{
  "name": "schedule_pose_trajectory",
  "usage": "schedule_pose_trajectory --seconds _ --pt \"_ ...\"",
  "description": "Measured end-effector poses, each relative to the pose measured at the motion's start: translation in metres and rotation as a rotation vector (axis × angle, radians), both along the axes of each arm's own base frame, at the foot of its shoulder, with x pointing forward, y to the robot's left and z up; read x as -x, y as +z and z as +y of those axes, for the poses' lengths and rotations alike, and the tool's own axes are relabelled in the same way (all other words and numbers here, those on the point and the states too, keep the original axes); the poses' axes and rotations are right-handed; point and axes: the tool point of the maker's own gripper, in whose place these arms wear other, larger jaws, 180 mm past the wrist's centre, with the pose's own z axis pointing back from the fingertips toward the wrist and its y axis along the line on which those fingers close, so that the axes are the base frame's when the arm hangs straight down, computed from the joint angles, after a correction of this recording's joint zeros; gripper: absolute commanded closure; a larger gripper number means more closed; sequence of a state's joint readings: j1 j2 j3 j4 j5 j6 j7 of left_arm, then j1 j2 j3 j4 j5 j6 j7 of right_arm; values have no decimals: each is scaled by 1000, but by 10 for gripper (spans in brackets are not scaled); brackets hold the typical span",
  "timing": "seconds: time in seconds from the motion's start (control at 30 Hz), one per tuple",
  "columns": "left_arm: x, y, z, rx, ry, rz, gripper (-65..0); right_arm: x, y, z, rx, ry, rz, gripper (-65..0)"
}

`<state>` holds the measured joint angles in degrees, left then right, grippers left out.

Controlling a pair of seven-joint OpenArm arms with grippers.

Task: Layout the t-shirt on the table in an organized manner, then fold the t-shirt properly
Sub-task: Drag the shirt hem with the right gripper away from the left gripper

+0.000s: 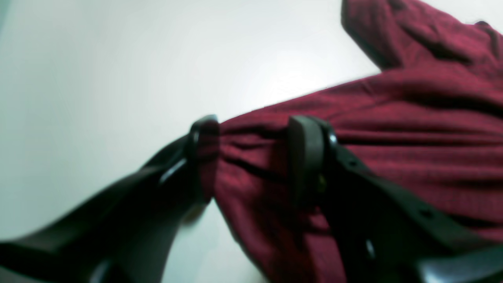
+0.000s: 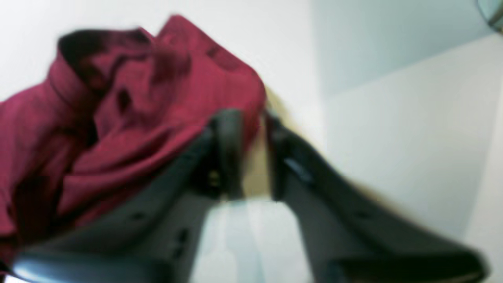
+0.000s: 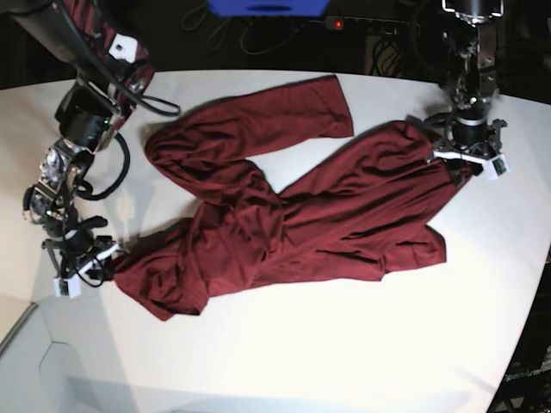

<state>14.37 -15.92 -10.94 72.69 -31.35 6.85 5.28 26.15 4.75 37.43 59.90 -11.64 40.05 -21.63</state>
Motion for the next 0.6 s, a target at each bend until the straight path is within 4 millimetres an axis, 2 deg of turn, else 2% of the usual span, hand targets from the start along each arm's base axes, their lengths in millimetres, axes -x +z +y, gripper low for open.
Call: schedule_pose_trajectory --seconds 0.1,0.17,0.23,0.3,0.4,0.53,0.6 --pt "12 8 -15 40 -20 16 -284 4 11 -8 42 -9 -13 -327" --pt "15 15 -27 69 -46 24 -284 10 19 -19 82 -25 -20 -386" --pt "17 21 -39 104 -67 35 -284 13 28 -25 108 -38 -37 -416" --pt "16 27 -50 132 -86 35 -284 13 36 -19 117 -37 -59 -418" --pt "6 40 -55 134 -101 -6 -284 11 31 15 99 16 -60 -418" --pt "-16 54 -52 127 -95 -63 -284 21 4 71 105 161 7 -419" --pt "-19 57 -52 125 -97 -73 -284 25 -6 92 114 226 35 -419"
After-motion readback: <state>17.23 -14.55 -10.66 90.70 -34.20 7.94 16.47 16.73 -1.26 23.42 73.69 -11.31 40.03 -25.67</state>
